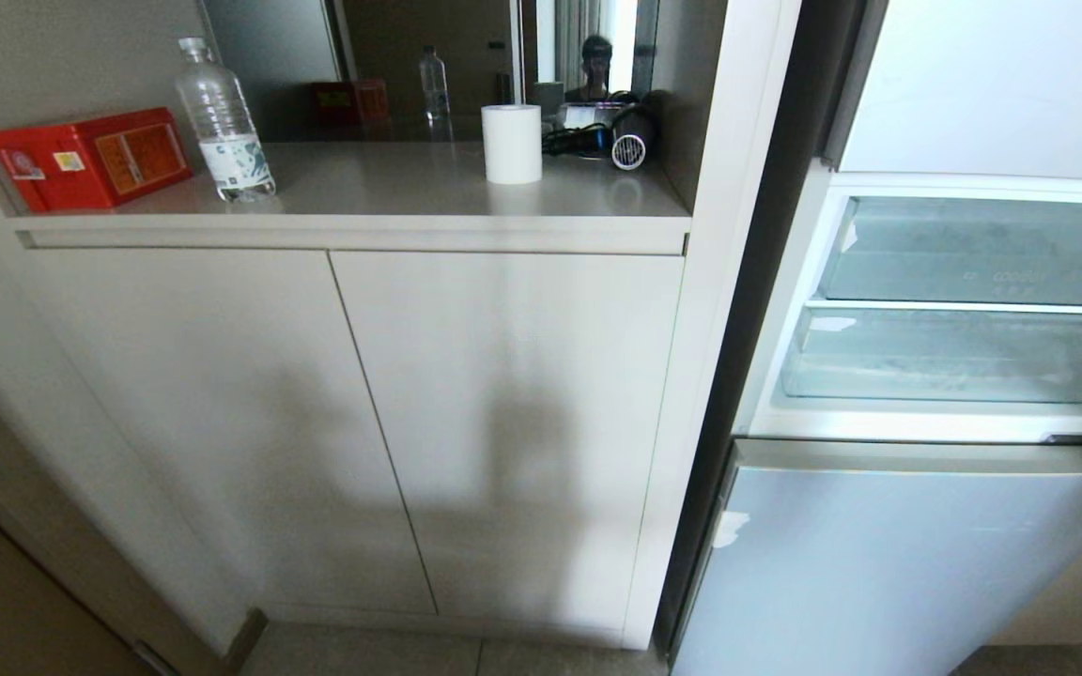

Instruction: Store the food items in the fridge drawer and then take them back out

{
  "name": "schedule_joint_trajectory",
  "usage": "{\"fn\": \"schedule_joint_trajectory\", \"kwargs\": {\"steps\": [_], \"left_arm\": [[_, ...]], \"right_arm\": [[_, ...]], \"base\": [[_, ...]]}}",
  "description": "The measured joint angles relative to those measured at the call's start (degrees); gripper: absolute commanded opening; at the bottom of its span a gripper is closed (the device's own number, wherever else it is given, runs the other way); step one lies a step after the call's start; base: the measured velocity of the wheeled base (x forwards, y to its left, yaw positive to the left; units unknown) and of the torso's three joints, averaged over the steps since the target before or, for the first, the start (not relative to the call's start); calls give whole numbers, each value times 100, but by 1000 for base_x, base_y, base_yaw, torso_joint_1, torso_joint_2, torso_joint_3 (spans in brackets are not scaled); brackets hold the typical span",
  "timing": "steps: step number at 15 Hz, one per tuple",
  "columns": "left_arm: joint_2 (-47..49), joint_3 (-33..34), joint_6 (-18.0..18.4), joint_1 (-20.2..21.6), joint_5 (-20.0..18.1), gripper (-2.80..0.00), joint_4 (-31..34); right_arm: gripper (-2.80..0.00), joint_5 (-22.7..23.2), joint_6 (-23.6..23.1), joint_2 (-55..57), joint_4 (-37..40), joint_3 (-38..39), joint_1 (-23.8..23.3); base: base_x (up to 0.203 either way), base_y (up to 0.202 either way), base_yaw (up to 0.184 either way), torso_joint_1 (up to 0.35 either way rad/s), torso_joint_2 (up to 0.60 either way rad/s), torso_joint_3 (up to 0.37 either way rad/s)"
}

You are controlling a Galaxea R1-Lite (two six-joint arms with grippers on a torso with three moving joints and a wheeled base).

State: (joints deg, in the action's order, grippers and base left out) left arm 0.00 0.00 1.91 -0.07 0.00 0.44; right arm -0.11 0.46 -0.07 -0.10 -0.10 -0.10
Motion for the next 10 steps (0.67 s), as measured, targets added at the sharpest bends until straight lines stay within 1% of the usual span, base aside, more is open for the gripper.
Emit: {"fn": "schedule_joint_trajectory", "kwargs": {"steps": [1,3,5,7,9,10], "left_arm": [[0,0,1,0,0,-280,0],[0,0,1,0,0,-280,0],[0,0,1,0,0,-280,0],[0,0,1,0,0,-280,0],[0,0,0,2,0,-280,0],[0,0,-1,2,0,-280,0]], "right_arm": [[-280,0,-3,0,2,0,7],[-280,1,0,0,2,0,7],[-280,-6,-34,0,-1,0,5],[-280,13,-208,0,17,-15,2],[-280,55,-138,97,63,-400,7],[-280,86,0,302,84,-662,10]], "base": [[0,0,0,-196,413,216],[0,0,0,-76,186,103],[0,0,0,-25,65,38],[0,0,0,0,0,0],[0,0,0,0,0,0],[0,0,0,0,0,0]]}}
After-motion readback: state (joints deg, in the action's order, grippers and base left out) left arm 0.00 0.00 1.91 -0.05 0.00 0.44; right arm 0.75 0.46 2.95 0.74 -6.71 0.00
